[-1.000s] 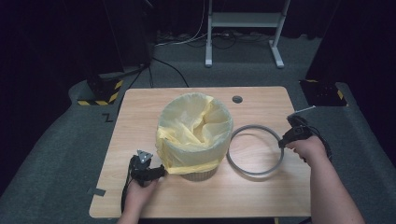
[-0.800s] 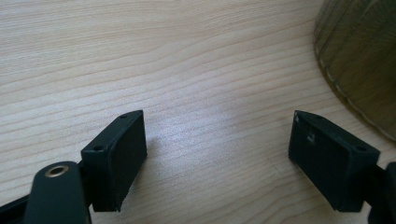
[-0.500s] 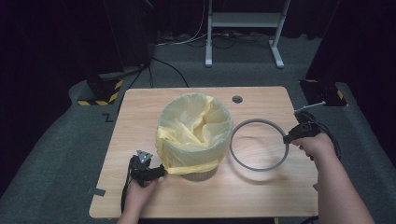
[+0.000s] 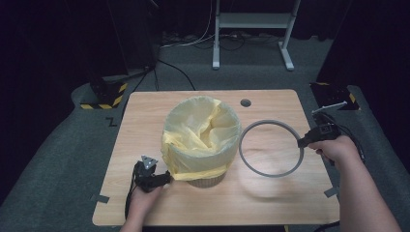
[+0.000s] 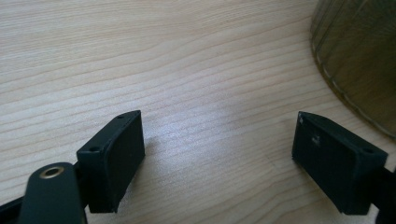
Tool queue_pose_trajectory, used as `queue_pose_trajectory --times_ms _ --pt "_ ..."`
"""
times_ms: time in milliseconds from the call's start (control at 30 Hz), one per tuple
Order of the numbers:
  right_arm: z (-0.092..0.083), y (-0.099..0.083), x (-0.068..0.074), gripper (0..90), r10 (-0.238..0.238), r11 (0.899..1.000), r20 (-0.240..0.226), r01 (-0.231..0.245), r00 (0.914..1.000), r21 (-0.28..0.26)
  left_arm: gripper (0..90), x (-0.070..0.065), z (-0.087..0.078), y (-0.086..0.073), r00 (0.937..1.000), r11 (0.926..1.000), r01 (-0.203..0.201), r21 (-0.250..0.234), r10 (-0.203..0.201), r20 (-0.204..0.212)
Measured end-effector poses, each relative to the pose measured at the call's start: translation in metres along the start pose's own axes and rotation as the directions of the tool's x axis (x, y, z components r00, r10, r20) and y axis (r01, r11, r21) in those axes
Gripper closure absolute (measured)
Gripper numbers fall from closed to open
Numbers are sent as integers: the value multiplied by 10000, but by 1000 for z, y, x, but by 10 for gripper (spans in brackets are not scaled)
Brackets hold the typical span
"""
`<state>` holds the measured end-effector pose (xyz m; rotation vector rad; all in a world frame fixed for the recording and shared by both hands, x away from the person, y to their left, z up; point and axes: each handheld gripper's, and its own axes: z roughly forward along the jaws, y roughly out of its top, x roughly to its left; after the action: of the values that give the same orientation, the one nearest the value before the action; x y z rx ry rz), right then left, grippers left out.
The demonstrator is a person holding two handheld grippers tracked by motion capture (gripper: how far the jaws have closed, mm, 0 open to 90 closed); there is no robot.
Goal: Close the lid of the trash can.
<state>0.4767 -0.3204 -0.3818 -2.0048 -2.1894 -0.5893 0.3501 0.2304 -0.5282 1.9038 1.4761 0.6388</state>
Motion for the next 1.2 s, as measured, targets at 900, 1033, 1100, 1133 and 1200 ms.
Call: queue_pose_trajectory --times_ms 900,1033,1100,1133,1200 --pt "-62 -2 20 841 10 9996 -505 -25 9987 -291 144 8 -5 0 9981 9981 575 -214 -569 256" --pt "-73 -3 23 840 -13 9989 -617 -16 9981 -475 136 10 -11 -1 9990 9978 380 -537 -392 -205" --pt "-78 -3 26 841 -5 9988 -672 -29 9977 -498 136 13 -14 -1 9987 9969 490 -615 -499 -120" --pt "-81 -3 27 841 -63 9987 -715 26 9974 -516 136 14 -16 -1 9985 9964 520 -671 -529 -128" --pt "-86 -3 30 841 -52 9985 -824 7 9966 -540 136 16 -20 0 9981 9938 557 -966 -578 -189"
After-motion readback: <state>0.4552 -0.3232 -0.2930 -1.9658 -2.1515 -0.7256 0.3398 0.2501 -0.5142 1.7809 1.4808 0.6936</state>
